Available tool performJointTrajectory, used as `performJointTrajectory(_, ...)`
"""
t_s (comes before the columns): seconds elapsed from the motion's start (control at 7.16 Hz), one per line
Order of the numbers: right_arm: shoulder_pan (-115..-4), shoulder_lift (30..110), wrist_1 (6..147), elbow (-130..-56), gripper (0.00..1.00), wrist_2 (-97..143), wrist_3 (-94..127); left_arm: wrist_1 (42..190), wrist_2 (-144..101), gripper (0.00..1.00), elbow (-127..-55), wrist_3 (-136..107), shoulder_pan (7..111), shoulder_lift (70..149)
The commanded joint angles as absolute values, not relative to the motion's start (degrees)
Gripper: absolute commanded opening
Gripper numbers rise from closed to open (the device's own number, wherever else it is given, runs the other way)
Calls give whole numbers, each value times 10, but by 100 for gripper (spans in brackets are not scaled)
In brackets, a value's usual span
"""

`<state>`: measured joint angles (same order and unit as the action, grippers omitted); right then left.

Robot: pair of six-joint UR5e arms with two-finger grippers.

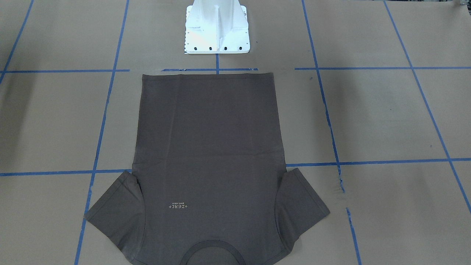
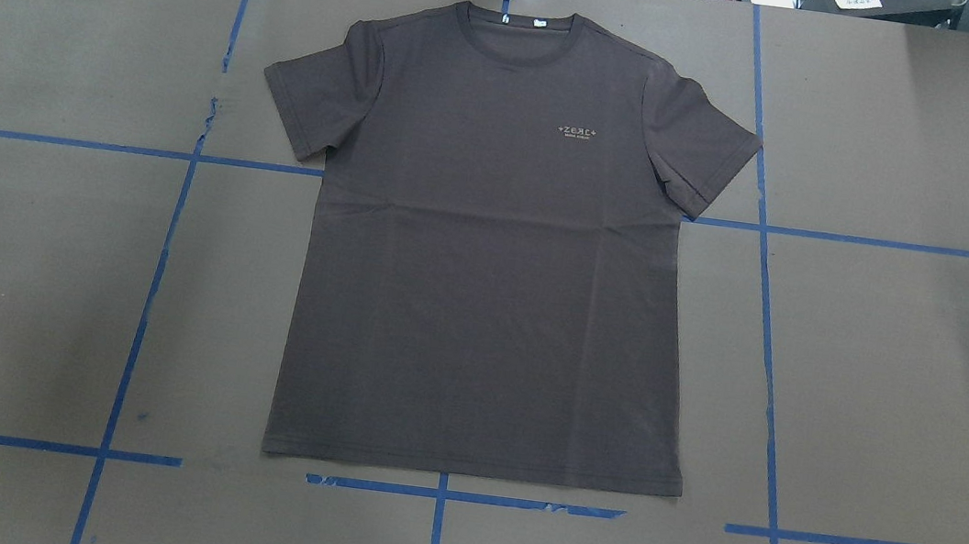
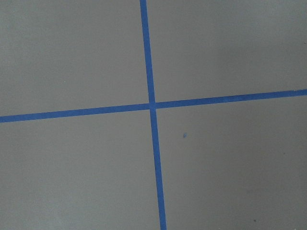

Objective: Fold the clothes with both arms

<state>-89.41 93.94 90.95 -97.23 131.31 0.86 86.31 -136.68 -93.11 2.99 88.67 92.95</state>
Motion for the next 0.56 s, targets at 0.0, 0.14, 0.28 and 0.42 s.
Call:
performJointTrajectory(0.0, -894, 940, 906, -976, 100, 1331, 10, 863, -1367, 100, -933, 30, 887, 930)
performJointTrajectory(0.14, -894, 935, 905, -973, 100, 1350, 11, 862, -1368, 100, -952, 29, 887, 931)
performJointTrajectory(0.28, -892, 923, 900, -973, 100, 1365, 15, 864, -1369, 100, -982, 27, 886, 933)
performJointTrajectory(0.42, -890, 898, 883, -964, 100, 1375, 18, 873, -1370, 100, -995, 28, 887, 969)
